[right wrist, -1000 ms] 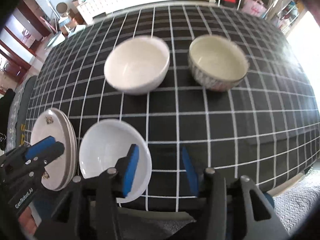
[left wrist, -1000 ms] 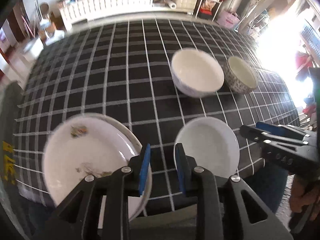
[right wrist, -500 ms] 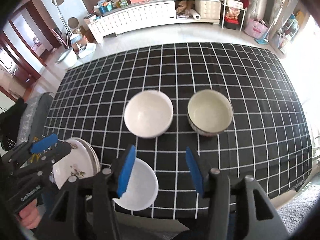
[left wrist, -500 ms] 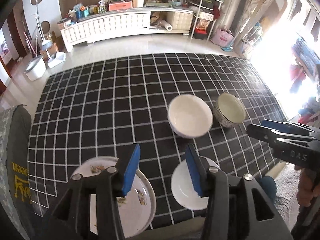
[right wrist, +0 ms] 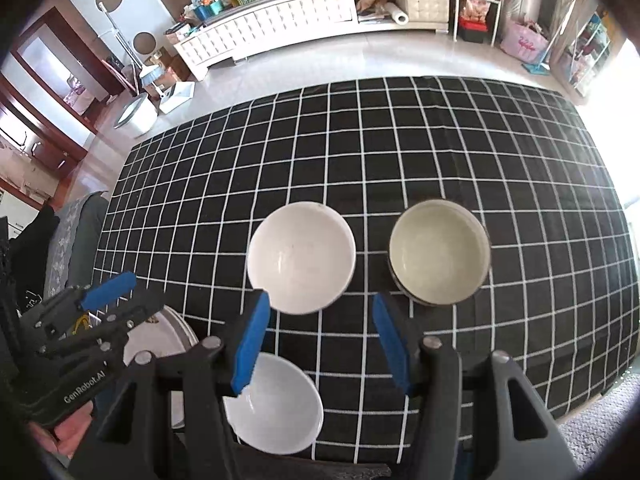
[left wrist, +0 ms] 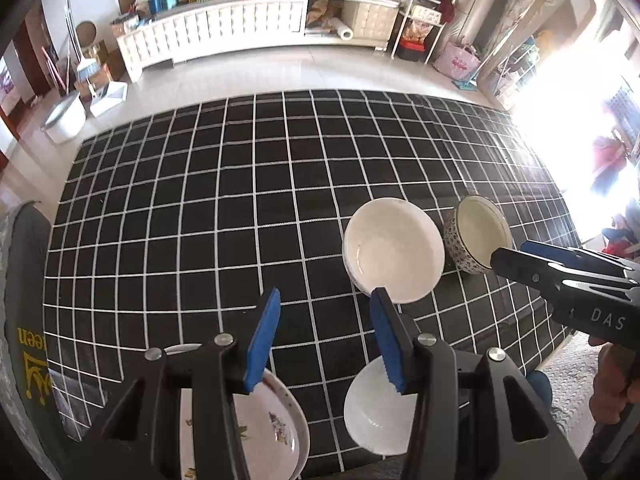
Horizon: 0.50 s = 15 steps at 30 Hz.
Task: Organize plates and bowls
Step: 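Move the right gripper to the grey-patterned white bowl and grasp its rim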
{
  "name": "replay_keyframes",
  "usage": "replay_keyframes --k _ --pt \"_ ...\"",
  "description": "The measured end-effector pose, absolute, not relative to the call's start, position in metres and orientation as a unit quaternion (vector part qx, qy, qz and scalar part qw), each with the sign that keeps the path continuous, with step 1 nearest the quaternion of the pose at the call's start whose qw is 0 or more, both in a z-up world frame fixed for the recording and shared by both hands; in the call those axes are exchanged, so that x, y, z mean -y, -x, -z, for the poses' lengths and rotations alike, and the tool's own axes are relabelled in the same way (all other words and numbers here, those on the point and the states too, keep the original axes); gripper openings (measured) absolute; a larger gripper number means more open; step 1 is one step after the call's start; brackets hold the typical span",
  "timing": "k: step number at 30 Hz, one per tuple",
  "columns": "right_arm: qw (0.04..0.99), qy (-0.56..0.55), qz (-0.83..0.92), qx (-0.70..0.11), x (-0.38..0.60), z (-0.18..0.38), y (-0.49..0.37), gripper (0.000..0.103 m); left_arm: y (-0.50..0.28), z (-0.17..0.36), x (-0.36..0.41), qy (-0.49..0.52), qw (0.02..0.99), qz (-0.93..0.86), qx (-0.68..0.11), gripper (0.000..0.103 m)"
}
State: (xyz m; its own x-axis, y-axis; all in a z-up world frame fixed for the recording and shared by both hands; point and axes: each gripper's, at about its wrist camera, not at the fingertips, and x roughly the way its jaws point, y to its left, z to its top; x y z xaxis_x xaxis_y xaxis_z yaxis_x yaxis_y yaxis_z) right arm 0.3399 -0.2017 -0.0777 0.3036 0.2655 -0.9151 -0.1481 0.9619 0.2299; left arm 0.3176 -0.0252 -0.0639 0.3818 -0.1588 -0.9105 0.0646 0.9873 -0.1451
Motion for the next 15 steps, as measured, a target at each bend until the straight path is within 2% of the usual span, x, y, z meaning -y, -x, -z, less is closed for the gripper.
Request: replay_keyframes --k 11,15 --pt "0.781 -0.073 -0.142 -0.604 0.197 0.118 -0.376 0.058 -0.363 0.102 0.028 0.070 0.799 0.097 -0.589 0.044" --pt "0.763 -0.087 -0.137 -0.626 0.198 0.134 -0.387 0.048 -0.376 0.120 0.032 0.072 0.788 0.100 -0.603 0.043"
